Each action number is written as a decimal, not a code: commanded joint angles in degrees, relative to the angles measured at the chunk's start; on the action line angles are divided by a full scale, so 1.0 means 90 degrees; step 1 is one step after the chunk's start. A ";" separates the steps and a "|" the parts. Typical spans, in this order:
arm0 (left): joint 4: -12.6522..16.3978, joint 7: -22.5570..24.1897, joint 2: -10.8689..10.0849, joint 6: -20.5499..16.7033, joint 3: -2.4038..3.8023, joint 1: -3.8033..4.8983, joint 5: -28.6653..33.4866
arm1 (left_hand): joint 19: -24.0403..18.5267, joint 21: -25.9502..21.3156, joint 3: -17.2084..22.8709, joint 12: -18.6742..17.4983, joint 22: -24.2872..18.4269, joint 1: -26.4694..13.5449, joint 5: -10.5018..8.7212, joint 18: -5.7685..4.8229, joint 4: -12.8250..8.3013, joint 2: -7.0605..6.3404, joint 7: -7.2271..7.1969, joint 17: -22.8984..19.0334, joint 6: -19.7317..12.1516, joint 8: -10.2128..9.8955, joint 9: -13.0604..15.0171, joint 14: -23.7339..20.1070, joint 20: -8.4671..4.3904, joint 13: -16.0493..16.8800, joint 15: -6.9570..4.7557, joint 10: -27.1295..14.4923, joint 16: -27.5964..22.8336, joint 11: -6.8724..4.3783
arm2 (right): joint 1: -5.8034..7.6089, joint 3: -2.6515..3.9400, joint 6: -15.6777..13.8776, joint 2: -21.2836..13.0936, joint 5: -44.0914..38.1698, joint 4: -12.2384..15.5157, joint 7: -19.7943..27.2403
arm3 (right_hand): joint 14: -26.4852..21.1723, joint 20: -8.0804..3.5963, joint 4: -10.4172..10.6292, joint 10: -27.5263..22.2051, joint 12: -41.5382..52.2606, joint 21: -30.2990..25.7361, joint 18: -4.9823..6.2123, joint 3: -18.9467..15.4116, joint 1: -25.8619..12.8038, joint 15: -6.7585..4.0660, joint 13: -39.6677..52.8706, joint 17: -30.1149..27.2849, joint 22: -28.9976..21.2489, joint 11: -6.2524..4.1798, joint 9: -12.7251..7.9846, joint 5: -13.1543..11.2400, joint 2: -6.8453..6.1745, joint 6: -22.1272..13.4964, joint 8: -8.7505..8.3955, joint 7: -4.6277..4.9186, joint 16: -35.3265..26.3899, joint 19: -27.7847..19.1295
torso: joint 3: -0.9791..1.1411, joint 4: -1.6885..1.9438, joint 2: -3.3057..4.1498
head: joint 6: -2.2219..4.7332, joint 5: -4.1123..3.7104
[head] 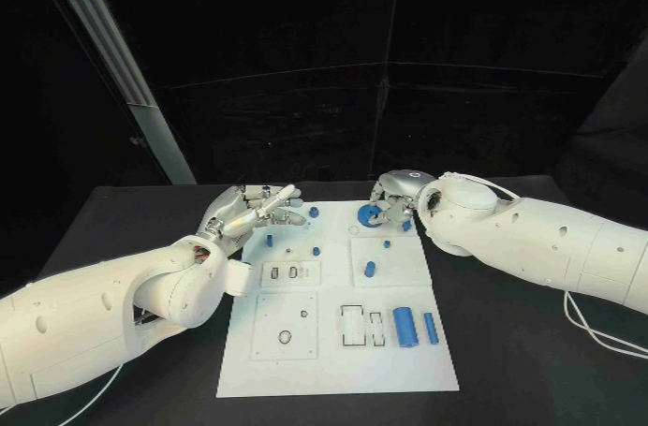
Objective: Assemble the parts on the task board
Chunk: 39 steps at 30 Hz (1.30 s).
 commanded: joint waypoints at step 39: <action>-0.0123 0.0156 -0.0255 -0.0115 0.0004 0.0049 0.0087 | 0.0001 -0.0041 -0.0015 -0.0042 -0.0020 0.0023 -0.0023 0.0034 -0.0013 0.0074 -0.0006 0.0022 0.0009 -0.0034 -0.0002 -0.0005 0.0026 -0.0008 0.0021 0.0004 -0.0054 0.0003 | -0.0009 -0.0007 -0.0794 0.0852 -0.0326 0.0460 -0.0122 | 0.0574 -0.0154 -0.0262 0.0402 0.0077 0.0050 -0.0064 0.1185 -0.0607 -0.0184 0.1194 0.1202 0.0094 -0.0171 -0.0002 0.0097 0.0033 0.0652 -0.0253 -0.0171 0.0056 0.0096 | -0.0004 0.0011 0.0014 | -0.0027 0.0164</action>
